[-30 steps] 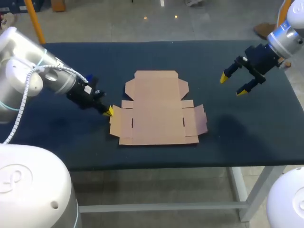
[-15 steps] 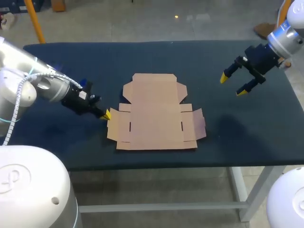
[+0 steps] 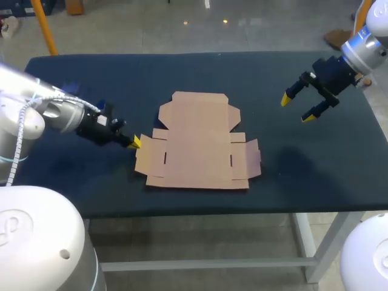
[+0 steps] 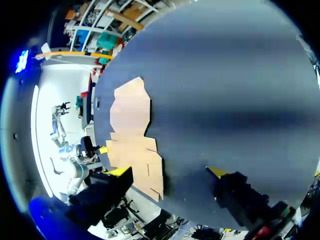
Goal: Assemble the packaging by folding the flat box into shape, placing the metal phone stand inside, and closing the box properly
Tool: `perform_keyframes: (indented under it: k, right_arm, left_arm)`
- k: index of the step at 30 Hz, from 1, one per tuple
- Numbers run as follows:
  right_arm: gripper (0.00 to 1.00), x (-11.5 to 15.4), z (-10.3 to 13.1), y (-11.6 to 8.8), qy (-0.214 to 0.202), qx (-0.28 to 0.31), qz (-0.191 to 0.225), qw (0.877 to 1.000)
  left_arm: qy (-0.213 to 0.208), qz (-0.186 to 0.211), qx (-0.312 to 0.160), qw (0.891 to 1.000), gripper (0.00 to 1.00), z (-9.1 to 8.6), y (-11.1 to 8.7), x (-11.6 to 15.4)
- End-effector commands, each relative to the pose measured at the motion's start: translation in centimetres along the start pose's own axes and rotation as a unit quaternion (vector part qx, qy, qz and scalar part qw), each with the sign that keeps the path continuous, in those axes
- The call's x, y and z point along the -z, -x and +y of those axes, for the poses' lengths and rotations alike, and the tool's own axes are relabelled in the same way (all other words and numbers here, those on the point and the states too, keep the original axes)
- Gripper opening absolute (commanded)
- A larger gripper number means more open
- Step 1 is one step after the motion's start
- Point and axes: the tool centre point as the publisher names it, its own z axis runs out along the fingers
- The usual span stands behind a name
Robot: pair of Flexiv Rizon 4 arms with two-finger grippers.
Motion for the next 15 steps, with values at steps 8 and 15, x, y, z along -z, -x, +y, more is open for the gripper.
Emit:
perform_keyframes:
  k: [8,15]
  right_arm:
    - [1.00,0.07,0.10,0.05,-0.002,0.000,0.001,1.000]
    - [1.00,0.07,0.10,0.05,-0.002,0.000,0.001,1.000]
  left_arm:
    - [-0.032,0.009,0.019,0.999,0.00,-0.07,0.63,0.32]
    - [0.000,-0.010,0.011,1.000,0.79,-0.24,0.35,-0.34]
